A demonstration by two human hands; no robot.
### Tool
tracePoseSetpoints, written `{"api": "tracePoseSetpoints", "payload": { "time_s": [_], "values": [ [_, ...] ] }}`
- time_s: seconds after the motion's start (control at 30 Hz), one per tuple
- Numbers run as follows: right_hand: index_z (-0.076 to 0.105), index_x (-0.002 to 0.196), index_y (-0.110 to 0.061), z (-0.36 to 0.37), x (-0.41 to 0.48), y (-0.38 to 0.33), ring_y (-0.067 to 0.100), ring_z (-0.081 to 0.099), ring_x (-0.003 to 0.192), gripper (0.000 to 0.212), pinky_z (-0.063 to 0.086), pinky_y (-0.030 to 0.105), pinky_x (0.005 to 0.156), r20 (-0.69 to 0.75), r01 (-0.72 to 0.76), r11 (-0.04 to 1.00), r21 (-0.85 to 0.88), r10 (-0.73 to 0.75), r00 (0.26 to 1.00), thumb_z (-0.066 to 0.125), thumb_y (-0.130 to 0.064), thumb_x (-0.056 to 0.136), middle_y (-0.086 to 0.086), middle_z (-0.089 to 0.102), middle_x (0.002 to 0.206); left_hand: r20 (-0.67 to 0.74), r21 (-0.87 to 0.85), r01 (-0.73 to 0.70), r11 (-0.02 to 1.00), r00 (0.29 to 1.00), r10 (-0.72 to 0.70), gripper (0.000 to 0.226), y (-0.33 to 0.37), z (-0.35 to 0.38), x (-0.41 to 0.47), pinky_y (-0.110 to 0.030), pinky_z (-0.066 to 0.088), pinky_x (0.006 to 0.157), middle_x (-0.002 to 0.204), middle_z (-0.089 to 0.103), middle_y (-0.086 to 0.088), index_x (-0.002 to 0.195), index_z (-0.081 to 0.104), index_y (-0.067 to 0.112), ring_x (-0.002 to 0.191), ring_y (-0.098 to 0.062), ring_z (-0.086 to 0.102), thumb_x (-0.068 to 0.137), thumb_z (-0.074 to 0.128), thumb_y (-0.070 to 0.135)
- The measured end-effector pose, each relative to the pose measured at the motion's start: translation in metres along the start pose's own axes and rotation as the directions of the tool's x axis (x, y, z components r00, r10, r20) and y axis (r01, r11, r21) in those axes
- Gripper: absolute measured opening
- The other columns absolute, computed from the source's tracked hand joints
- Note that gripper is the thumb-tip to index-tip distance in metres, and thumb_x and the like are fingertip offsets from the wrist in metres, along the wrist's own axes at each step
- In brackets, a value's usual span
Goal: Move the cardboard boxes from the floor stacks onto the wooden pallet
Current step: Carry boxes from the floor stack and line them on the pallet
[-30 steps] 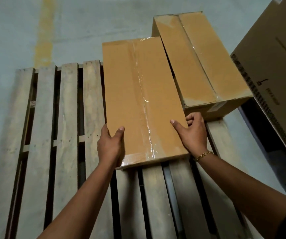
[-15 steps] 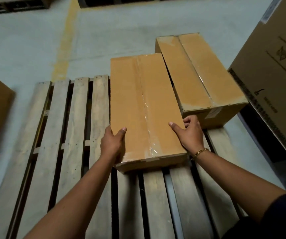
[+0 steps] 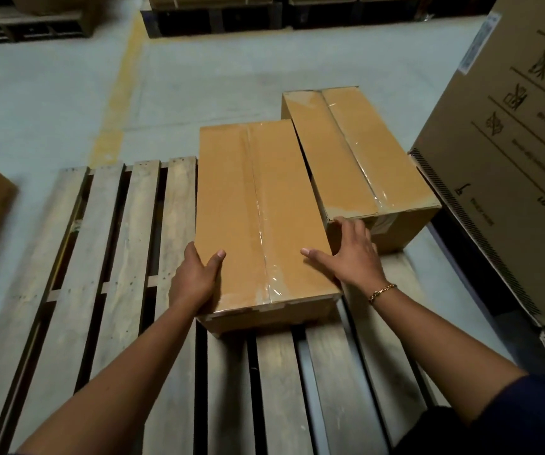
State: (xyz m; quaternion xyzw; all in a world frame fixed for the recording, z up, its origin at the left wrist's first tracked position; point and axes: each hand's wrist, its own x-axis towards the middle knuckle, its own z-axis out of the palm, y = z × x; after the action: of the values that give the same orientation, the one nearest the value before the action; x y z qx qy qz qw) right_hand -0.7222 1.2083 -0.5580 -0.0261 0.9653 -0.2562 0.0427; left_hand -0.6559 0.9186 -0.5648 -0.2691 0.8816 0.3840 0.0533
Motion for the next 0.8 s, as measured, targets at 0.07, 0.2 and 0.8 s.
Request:
{"api": "tracePoseSetpoints", "payload": {
  "time_s": [0.07,0.2,0.8],
  "values": [
    [0.011,0.161,-0.024,-0.008,-0.002,0.000,0.021,0.010,0.154,0.131,0.016,0.050,0.122,0.139,0.055,0.998,-0.017,-0.053,0.989,0.056,-0.095,0.061,-0.003,0.009,0.169,0.076,-0.020,-0.077,0.997,0.994,0.079,0.086,-0.007,-0.004,-0.009,-0.054,0.043,0.106,0.160,0.038,-0.013,0.158,0.017,0.018,0.138,-0.041,0.046,0.095,0.051,0.066],
    [-0.018,0.160,-0.022,-0.015,-0.007,0.002,0.016,-0.024,0.153,0.160,-0.006,0.049,0.125,0.374,0.225,0.958,-0.179,-0.145,0.916,0.037,-0.110,0.039,-0.006,-0.026,0.167,0.214,0.002,-0.193,0.981,0.958,0.188,0.117,-0.028,-0.015,-0.029,-0.055,0.032,0.116,0.169,0.017,-0.005,0.162,-0.006,0.025,0.150,-0.032,0.029,0.080,0.060,0.077],
    [-0.022,0.159,-0.017,-0.011,0.007,0.012,0.023,-0.026,0.153,0.163,-0.008,0.055,0.124,0.365,0.267,0.891,-0.368,-0.125,0.923,0.055,-0.103,0.043,0.000,-0.027,0.167,0.259,0.124,-0.316,0.941,0.926,0.276,0.157,-0.037,-0.009,-0.004,-0.050,0.038,0.116,0.169,0.012,-0.005,0.159,-0.016,0.030,0.150,-0.029,0.029,0.047,0.077,0.088]
  ]
}}
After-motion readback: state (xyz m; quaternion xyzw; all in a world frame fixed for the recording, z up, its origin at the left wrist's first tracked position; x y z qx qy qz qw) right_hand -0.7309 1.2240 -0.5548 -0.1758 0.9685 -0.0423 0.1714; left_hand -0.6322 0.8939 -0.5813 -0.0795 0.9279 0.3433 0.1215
